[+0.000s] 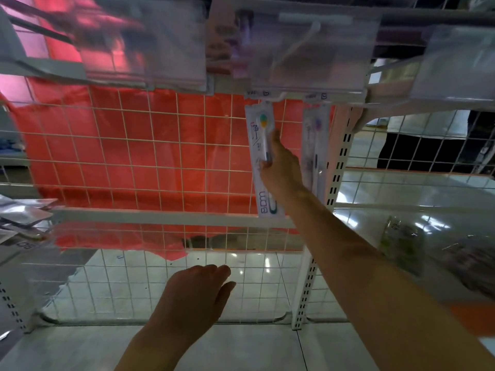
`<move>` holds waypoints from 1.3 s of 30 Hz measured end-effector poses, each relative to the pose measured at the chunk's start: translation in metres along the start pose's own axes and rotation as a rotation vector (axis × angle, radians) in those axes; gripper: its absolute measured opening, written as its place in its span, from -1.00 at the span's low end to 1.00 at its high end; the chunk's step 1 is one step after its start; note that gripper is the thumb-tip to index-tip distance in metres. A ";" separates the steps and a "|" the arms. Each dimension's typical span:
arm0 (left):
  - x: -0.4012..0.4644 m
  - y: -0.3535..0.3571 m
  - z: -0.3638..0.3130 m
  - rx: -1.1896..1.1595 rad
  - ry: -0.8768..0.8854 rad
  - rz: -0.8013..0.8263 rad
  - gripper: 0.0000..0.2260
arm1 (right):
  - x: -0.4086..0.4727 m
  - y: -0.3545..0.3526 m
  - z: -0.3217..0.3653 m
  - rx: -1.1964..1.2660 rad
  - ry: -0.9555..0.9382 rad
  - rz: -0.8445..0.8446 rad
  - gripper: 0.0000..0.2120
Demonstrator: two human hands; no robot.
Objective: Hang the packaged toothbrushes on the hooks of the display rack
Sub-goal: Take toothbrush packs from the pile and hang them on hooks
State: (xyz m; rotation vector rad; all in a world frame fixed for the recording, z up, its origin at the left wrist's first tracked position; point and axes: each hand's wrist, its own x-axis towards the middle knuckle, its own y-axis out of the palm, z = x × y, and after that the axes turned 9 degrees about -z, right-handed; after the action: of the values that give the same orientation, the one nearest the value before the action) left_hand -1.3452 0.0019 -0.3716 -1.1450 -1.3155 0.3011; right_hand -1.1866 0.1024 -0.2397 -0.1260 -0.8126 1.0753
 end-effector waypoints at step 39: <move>-0.026 -0.283 -0.094 0.092 -0.276 0.321 -0.47 | -0.191 -0.117 0.191 -0.261 -0.093 0.699 -0.64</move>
State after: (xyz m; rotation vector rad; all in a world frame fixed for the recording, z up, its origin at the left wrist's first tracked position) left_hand -1.3876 -0.1942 -0.1494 -1.2676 -1.3368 0.7699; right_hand -1.2661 -0.1665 -0.1505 -0.6185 -1.0228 1.6313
